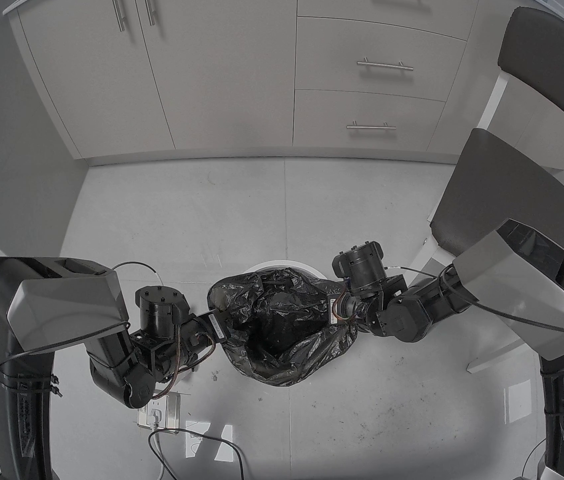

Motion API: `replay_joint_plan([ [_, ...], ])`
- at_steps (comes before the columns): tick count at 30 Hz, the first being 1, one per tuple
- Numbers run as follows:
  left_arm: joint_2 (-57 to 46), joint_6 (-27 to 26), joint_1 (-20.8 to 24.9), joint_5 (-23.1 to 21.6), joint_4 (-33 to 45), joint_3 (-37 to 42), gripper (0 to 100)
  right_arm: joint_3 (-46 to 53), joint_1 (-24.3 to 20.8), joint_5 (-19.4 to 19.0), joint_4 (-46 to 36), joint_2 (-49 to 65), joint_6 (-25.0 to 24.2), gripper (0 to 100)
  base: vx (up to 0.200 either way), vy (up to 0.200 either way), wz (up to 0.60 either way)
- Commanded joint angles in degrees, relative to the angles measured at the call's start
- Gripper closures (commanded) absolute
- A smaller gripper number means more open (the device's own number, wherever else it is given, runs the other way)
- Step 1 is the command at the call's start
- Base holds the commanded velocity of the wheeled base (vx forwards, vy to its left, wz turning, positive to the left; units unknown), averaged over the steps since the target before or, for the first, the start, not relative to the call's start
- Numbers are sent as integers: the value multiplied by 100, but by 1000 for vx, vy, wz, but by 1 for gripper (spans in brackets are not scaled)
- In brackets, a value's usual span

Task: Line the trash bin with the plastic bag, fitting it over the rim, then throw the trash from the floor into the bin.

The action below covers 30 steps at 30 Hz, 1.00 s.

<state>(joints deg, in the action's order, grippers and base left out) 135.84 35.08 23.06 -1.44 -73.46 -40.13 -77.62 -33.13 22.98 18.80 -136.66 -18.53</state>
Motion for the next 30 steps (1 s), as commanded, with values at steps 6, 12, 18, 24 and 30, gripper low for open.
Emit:
replay_joint_plan([
  [6, -119, -2, 23, 21, -107, 164, 100, 106, -26, 5, 10, 306, -81, 100, 0, 0, 0],
  [12, -128, -10, 23, 21, -230, 278, 100, 133, -70, 5, 10, 464, -142, 100, 0, 0, 0],
  [18, -145, -37, 14, 12, -248, 401, 100, 150, -97, 5, 1, 412, -151, 100, 0, 0, 0],
  [24, -145, -54, 5, 3, -248, 489, 100, 98, -97, 5, 10, 429, -151, 100, 0, 0, 0],
  [30, -110, -63, -4, -6, -248, 445, 100, 106, -62, 101, 10, 385, -151, 100, 0, 0, 0],
])
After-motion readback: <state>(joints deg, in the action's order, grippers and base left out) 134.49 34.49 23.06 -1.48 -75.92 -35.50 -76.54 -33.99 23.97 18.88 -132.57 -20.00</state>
